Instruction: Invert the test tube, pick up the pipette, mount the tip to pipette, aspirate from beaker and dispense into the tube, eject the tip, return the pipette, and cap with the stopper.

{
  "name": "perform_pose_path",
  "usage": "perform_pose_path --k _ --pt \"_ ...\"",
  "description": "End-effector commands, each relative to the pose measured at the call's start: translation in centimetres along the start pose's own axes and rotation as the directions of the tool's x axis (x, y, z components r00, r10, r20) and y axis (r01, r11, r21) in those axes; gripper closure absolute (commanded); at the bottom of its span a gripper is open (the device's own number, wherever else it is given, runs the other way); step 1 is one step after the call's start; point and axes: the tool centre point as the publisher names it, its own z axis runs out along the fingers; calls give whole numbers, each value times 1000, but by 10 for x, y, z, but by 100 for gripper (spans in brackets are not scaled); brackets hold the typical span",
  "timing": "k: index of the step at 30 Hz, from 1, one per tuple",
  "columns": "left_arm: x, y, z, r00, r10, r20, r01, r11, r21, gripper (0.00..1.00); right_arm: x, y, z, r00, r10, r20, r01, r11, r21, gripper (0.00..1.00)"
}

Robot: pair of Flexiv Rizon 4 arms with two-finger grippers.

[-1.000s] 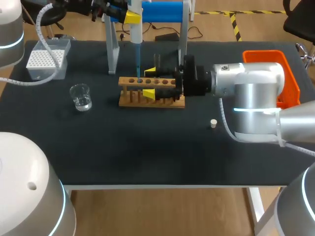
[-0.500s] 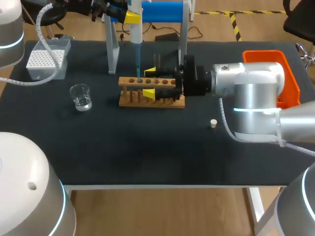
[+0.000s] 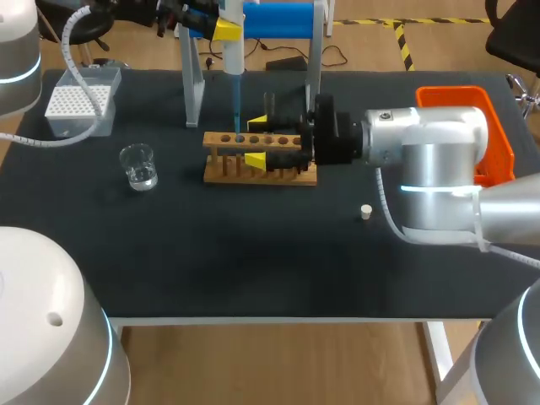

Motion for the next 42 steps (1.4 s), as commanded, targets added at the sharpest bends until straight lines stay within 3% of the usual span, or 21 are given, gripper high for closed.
perform_pose_path --k 1,6,16,31,42 --pt "1 0 0 1000 1 1 -1 1000 1 100 0 0 -1 1000 0 -1 0 1000 1 0" --pt "7 1 -16 1000 8 -1 -8 1000 -7 100 0 0 -1 1000 0 -1 0 1000 1 0" --pt "13 22 -63 1000 2 19 -2 1000 5 100 0 0 -1 1000 0 -1 0 1000 1 0" --pt "-10 69 -129 997 -24 69 24 1000 -2 100 0 0 -1 1000 0 -1 0 1000 1 0" --pt "-35 108 -157 996 -35 87 34 999 11 100 0 0 -1 1000 0 -1 0 1000 1 0"
